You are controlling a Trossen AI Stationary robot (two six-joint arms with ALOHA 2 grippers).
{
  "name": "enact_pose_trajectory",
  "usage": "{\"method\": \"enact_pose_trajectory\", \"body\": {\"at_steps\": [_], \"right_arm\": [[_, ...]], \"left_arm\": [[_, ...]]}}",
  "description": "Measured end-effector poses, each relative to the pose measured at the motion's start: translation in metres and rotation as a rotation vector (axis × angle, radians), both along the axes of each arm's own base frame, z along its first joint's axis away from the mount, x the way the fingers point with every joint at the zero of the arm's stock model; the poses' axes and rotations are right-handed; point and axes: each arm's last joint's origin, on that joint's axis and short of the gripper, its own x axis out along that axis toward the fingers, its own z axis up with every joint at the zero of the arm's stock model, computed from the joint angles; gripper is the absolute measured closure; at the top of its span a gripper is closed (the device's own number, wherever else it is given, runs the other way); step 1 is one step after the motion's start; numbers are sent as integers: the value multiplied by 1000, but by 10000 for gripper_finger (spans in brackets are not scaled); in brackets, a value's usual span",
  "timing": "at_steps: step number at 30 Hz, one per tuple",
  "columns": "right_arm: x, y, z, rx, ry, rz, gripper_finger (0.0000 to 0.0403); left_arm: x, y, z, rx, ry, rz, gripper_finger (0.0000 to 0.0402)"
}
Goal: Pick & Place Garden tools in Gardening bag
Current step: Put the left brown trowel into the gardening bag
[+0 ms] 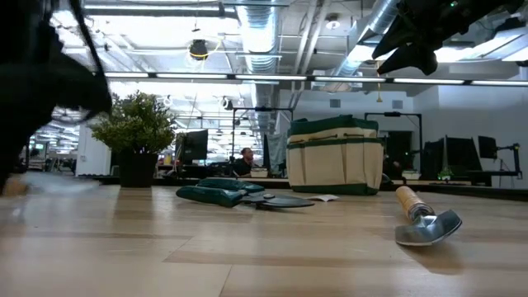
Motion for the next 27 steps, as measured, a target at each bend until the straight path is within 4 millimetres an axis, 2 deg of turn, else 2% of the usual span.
{"method": "enact_pose_trajectory", "body": {"at_steps": [15,27], "right_arm": [[0,0,1,7,-10,-5,153],[0,0,1,6,-15,-6,153]], "left_arm": [[-32,43,84,87,-531,50,340],[-53,64,143,146,-941,-70,340]]}}
